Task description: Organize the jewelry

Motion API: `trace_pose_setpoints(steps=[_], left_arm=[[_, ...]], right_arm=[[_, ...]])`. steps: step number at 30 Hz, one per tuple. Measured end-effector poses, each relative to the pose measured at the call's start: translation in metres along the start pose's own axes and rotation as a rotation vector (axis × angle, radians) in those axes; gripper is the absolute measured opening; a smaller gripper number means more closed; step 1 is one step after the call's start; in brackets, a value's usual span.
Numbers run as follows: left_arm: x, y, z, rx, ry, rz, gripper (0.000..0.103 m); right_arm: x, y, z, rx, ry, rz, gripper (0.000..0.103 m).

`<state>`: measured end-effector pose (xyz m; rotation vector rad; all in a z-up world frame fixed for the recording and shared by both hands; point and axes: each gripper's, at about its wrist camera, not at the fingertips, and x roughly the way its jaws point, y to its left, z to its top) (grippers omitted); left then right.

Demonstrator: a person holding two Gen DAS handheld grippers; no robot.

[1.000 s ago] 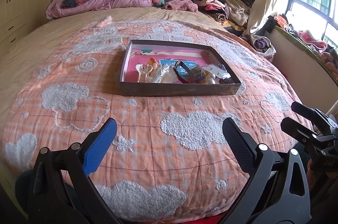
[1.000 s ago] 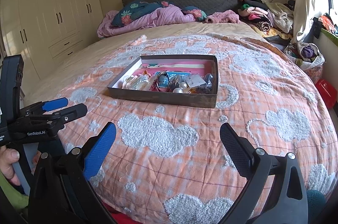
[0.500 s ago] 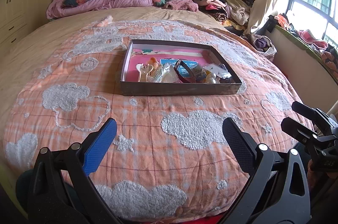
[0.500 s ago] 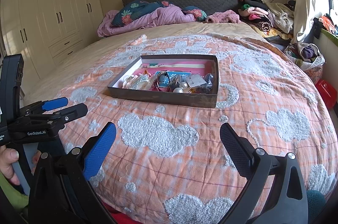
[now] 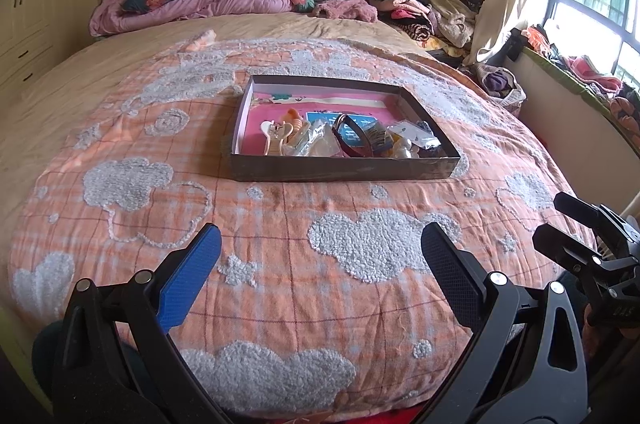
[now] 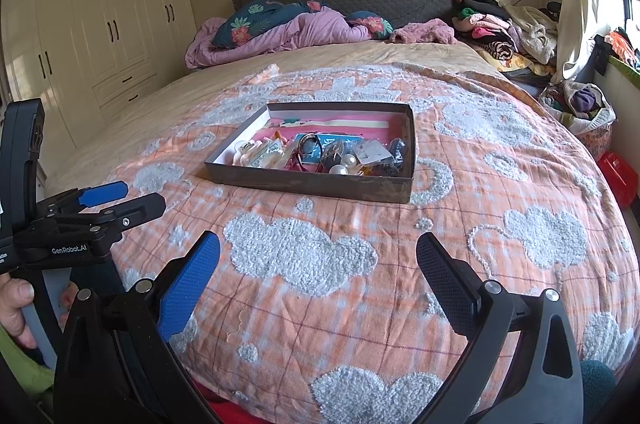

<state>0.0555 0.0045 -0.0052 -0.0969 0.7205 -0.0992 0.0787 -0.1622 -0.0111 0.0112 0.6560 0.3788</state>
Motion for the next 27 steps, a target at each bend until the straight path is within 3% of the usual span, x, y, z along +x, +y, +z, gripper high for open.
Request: trace_pose_setpoints(steps=[21,27], left_arm=[[-0.001,0.003,-0.002,0.008,0.003,0.006,0.093],[0.011,0.006,-0.003,0.005,0.042,0.022,0.093]], right_arm=[[0.0,0.0,-0.002,0.003,0.003,-0.013,0.098],[0.004,-0.008,-0.002,0.017,0.01,-0.036,0.098]])
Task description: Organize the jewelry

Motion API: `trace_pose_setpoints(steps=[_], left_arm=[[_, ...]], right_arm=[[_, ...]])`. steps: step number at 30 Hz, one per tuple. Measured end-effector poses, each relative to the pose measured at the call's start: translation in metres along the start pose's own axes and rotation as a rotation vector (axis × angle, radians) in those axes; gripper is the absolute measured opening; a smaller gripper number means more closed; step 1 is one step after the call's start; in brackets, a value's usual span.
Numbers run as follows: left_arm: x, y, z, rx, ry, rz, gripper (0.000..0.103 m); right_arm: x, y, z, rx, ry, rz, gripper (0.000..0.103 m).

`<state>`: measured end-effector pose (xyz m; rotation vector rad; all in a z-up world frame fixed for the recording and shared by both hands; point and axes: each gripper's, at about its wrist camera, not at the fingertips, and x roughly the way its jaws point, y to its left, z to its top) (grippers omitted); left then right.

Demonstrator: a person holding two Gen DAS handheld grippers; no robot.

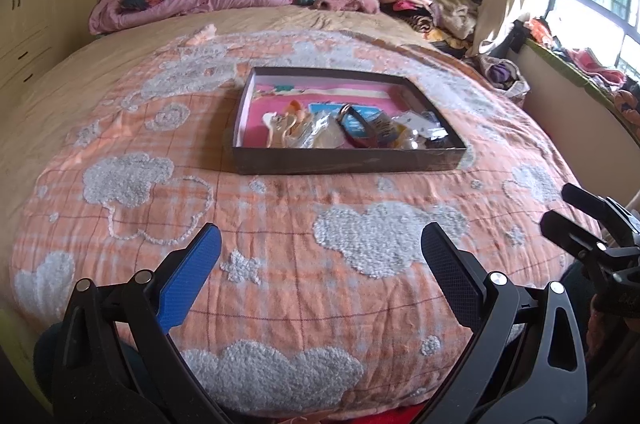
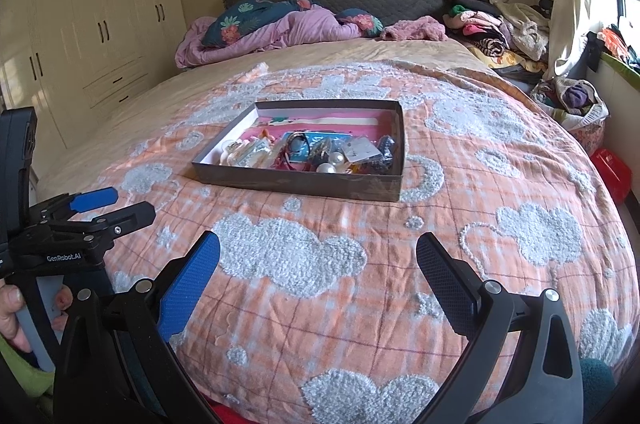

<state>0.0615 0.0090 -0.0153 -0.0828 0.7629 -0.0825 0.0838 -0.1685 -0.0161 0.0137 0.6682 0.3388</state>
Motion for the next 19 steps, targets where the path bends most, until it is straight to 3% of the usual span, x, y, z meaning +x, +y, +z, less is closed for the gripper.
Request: trace_pose_setpoints(steps=[5,9,14,16,19], left_arm=[[0.017,0.011,0.001,-0.053,0.055,0.042,0.093],[0.024,0.034,0.013,-0.114,0.053,0.095,0.093],[0.058,0.115,0.056,-0.262,0.082,0.261,0.093],[0.087,0.168,0.077,-0.374,0.117,0.33,0.093],[0.133,0.23,0.096,-0.457,0.192,0.413,0.093]], right_arm=[[0.01,-0.016,0.001,0.035,0.019,-0.032,0.098],[0.023,-0.046,0.006,0.089,0.031,-0.124,0.098],[0.052,-0.128,0.024,0.206,0.063,-0.305,0.098],[0.069,-0.172,0.033,0.255,0.084,-0.388,0.098],[0.1,-0.238,0.043,0.325,0.132,-0.494,0.098]])
